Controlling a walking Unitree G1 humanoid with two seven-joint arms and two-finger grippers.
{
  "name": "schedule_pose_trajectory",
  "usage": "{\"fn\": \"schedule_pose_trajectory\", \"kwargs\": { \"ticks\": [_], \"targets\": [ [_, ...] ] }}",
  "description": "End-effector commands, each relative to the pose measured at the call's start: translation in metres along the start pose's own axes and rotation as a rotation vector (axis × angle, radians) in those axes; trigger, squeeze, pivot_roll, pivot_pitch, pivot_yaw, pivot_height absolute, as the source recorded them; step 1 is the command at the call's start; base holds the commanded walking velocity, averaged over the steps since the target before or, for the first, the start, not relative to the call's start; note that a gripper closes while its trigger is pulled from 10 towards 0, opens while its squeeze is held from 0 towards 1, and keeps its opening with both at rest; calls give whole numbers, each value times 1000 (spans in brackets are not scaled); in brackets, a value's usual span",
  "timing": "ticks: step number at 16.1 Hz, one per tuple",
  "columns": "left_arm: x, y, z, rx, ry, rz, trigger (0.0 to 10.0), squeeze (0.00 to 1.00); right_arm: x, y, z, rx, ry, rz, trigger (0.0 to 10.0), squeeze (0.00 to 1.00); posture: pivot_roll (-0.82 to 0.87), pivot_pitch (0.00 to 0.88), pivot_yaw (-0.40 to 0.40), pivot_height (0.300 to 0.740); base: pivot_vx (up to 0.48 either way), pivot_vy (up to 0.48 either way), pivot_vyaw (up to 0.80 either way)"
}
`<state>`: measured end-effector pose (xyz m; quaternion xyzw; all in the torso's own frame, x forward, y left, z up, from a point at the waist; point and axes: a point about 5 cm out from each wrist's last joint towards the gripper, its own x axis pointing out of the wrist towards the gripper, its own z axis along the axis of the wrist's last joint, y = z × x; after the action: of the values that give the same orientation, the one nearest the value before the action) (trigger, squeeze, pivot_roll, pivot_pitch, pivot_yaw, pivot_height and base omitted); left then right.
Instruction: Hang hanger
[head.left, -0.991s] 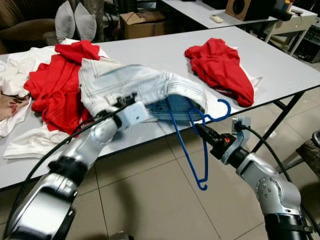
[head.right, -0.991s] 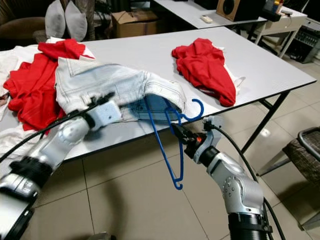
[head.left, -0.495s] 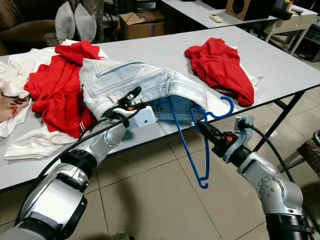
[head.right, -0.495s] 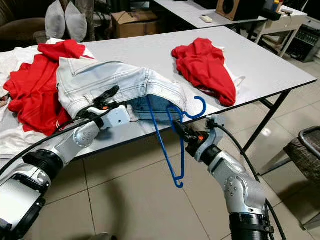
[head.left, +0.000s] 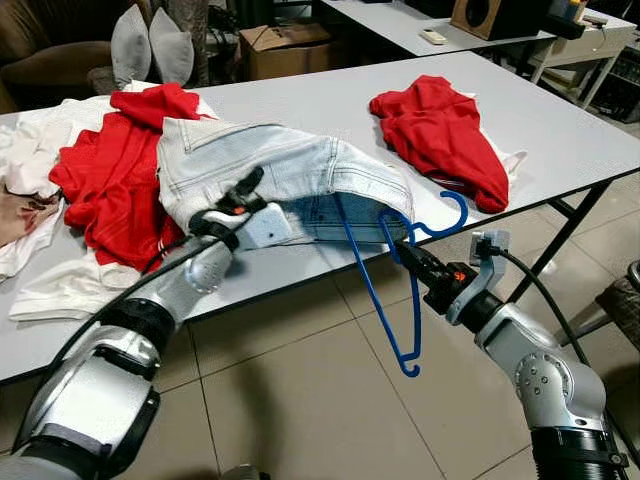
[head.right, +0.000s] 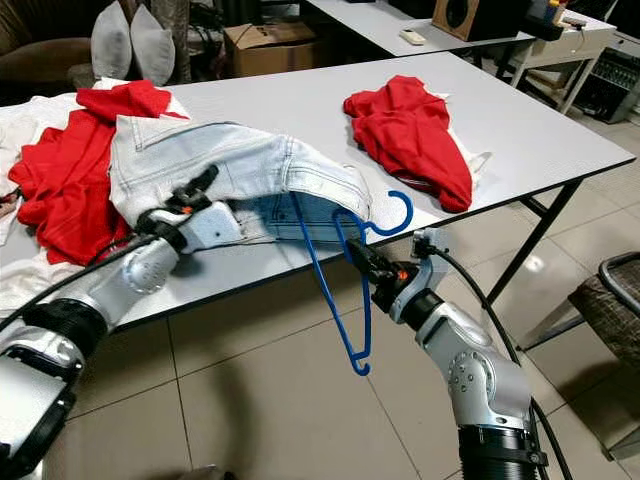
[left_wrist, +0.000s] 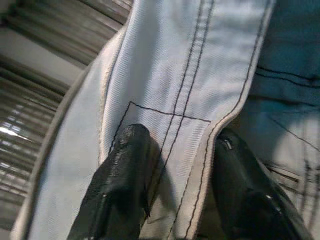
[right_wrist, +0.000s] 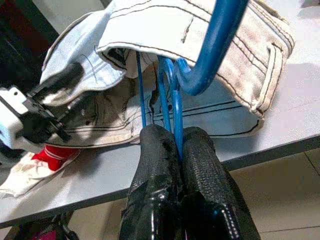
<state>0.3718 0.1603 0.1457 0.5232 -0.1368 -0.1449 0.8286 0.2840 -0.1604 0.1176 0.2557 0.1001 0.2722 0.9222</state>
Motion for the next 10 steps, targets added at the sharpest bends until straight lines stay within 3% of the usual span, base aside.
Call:
{"fn": "schedule_pose_trajectory", "kwargs": {
  "ticks": [1,5,6,10],
  "targets": [
    [-1,10,2,-22,-38,43,0,0,-3,-1,10,-12,-43,-16,10000,0,-98,0,12,740,0,0,0],
    [-9,26,-3,-122,-55,63,0,0,-13,-6,9,13,-62,-67,10000,0,-88,0,2,740,0,0,0],
    [-16,40,-14,-181,-35,74,0,0,-16,-8,7,14,-55,-83,10000,0,-87,0,1,740,0,0,0],
    [-22,63,-23,-265,-24,72,0,0,-19,-10,13,-5,-67,-106,10000,0,-87,0,-7,740,0,0,0]
  ]
}}
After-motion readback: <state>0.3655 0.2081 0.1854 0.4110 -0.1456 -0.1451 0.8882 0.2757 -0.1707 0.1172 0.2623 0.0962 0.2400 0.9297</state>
